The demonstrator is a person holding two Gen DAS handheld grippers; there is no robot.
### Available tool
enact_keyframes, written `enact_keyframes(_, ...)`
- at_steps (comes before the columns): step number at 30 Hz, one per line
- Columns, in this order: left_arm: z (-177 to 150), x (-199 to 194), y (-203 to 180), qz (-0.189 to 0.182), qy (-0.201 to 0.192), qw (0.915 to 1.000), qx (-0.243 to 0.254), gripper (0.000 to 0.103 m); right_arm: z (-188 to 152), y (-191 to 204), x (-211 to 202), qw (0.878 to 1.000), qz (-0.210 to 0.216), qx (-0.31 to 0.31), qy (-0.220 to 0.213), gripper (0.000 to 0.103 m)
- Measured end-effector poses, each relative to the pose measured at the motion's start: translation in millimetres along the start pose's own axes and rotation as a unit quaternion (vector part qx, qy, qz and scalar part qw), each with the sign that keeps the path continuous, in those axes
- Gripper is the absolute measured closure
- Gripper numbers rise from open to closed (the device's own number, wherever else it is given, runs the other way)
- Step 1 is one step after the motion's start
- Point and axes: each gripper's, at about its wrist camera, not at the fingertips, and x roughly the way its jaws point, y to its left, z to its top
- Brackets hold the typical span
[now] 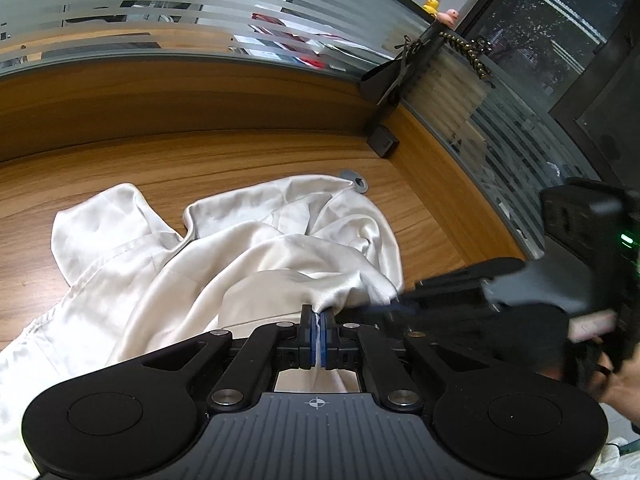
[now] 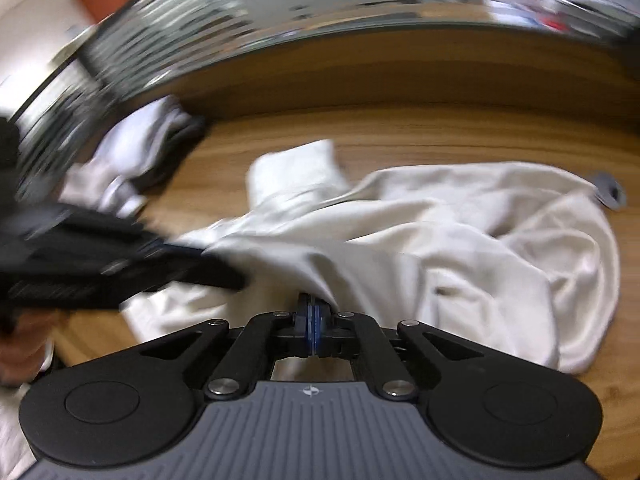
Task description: Fold clothes
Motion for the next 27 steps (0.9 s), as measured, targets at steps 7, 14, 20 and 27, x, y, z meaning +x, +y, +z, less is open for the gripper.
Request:
enact_keyframes(7, 2.4, 10.2, 0.1, -0.006, 0.009, 0.9999, -0.002, 0.099, 0.3, -15.2, 25.5, 0.998, -0.029, -0.027, 0.044, 0.099)
enact_keyframes(14, 4.8, 11.6, 14.9, 0.006, 0.005, 0.9997, -0.022, 0.098, -1.0, 7.0, 53.4, 0.989, -0.061, -0.122, 0.060, 0.043)
enact_keyframes(20, 5.3, 5.5, 35.3, 0.021, -0.006, 0.9987, -0.045, 0.076, 9.2, -0.2, 79.2, 0.989, -0.046, -0.115, 0.081, 0.031)
enact_keyframes(27, -0.4, -6.7, 71.9, 0.067, -0.030, 0.9950, -0.068, 0.055, 4.8, 2.9, 121.3, 0.983, -0.044, -0.139, 0.114, 0.042)
